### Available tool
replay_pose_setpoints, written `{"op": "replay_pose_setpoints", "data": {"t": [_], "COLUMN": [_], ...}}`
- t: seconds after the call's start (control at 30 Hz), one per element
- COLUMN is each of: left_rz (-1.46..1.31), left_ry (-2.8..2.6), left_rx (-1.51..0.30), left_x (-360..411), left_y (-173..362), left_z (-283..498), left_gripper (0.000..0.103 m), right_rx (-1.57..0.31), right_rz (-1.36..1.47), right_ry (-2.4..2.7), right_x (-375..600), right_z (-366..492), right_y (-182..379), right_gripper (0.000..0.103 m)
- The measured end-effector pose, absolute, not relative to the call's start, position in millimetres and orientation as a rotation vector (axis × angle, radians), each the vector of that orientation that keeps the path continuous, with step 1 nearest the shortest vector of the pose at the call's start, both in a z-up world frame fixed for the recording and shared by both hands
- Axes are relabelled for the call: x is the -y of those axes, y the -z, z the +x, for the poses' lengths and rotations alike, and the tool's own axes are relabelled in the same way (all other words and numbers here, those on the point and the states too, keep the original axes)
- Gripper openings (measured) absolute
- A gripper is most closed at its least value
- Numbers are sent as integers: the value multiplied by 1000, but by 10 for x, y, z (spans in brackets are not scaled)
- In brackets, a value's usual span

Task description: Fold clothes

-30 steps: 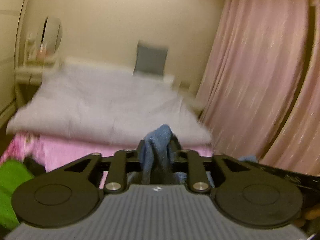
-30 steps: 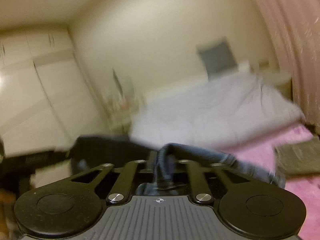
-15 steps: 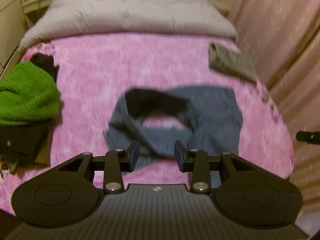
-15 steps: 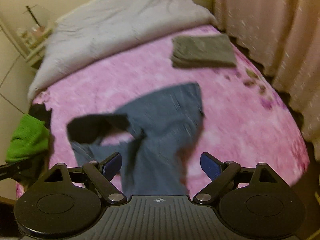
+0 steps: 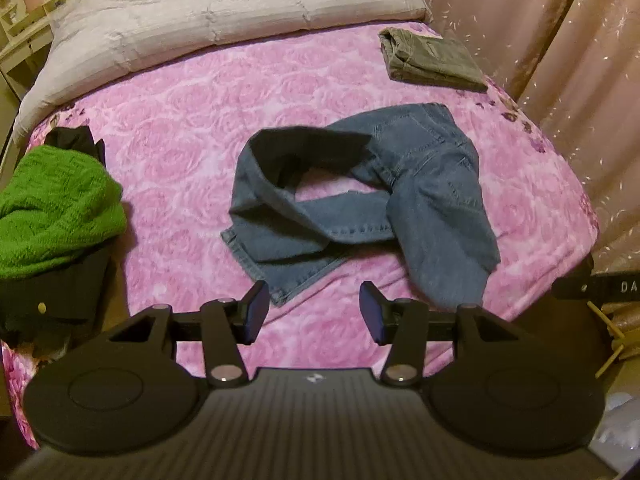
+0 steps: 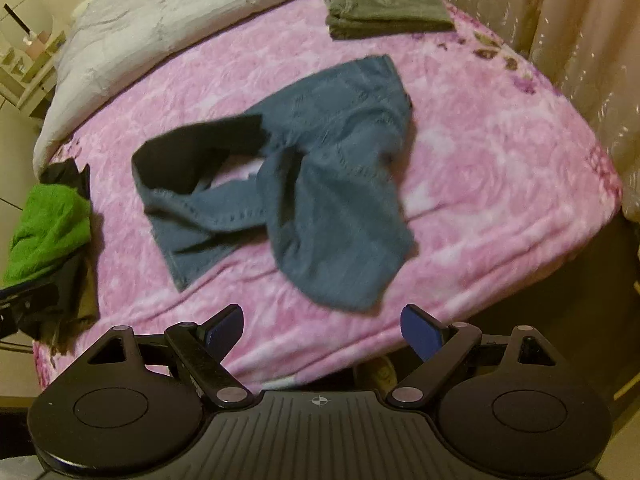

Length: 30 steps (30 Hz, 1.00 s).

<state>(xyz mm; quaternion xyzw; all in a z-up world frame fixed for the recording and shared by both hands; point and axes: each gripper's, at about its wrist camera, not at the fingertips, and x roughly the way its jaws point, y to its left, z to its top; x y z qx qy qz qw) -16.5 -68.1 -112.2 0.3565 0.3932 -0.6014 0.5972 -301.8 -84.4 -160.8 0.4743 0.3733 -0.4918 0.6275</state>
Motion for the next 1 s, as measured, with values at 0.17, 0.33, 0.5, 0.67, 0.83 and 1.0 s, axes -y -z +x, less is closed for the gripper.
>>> {"op": "replay_pose_setpoints", "data": {"t": [0.17, 0.33, 0.5, 0.67, 0.83, 1.0], "left_rz": [843, 829, 813, 790, 751, 681], "left_ry": [1366, 1345, 1309, 1239, 1136, 1019], "left_rx": [-935, -935, -950, -972, -1005, -1035], "left_x": [588, 645, 855, 1214, 1583, 1864], "left_y": [1181, 1182, 1236, 1340, 1460, 1558], "left_z": [-4, 47, -13, -143, -220, -153], "left_gripper": [46, 49, 50, 53, 58, 59], "right_rx": [-860, -888, -920, -960, -1012, -1089], "right_rz": [1141, 1104, 1082, 1067, 1022, 971], "right_ry": [1164, 1154, 1136, 1101, 1076, 1045], "right_x": [768, 912, 1149, 1633, 2201, 2823], "right_z": [-2957, -2876, -2889, -3114, -3419, -3733], "right_y": [1687, 1721, 1797, 1909, 2006, 2184], "right_gripper": [88, 88, 88, 88, 88, 88]}}
